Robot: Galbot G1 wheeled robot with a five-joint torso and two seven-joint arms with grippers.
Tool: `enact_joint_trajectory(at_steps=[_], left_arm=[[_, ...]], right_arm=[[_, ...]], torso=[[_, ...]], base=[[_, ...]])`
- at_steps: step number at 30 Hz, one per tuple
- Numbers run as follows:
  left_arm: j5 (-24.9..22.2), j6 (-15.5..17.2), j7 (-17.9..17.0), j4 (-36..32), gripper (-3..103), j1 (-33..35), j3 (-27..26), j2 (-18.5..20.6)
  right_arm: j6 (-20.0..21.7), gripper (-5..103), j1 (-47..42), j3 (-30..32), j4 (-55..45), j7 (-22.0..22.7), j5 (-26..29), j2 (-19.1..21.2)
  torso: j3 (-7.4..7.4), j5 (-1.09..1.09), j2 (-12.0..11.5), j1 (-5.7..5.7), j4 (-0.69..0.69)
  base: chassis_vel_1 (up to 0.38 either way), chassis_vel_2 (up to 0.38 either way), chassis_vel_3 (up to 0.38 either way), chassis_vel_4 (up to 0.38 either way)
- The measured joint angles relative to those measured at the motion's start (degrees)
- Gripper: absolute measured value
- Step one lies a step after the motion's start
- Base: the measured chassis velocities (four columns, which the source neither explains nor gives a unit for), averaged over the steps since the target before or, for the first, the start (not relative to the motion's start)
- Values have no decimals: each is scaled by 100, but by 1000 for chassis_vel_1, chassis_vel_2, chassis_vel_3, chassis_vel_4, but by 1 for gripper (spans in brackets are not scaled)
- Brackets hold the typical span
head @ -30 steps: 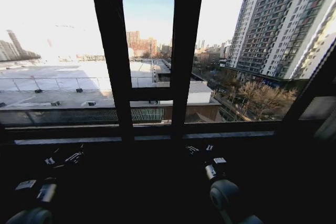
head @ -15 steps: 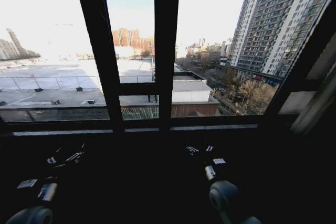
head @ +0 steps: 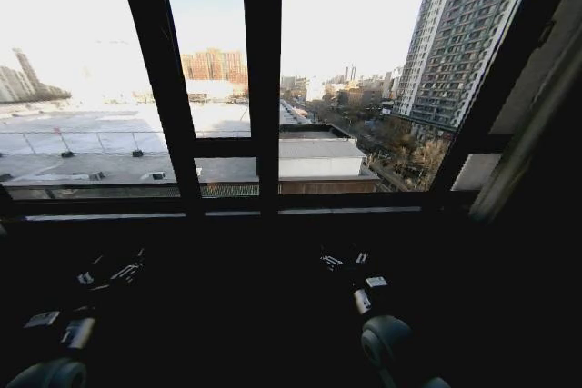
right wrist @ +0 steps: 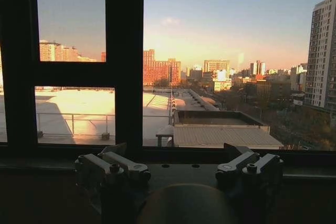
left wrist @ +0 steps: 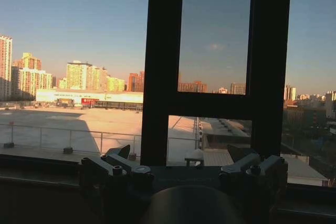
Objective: Open the curtains by pulling them apart, changing their state from closed to fully open.
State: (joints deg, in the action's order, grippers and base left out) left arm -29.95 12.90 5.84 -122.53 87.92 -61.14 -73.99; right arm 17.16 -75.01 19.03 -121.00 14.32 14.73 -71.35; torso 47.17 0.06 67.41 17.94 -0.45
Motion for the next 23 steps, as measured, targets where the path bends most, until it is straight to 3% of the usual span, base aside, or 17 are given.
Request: enact_joint_trajectory(at_steps=[5,23], left_arm=[[7,0,3,60,100,-15,24,3],[-38,-59,7,181,100,-34,-37,79]], right_arm=[[-18,100,-40,-1,10,-43,-88,-18],[-3,100,-53,-41,42,-57,-262,-52]], torso=[[3,-9,-3,5,2],[2,-3,-4,4,1]], base=[[17,-28,-13,8],[35,38,-29,-44]])
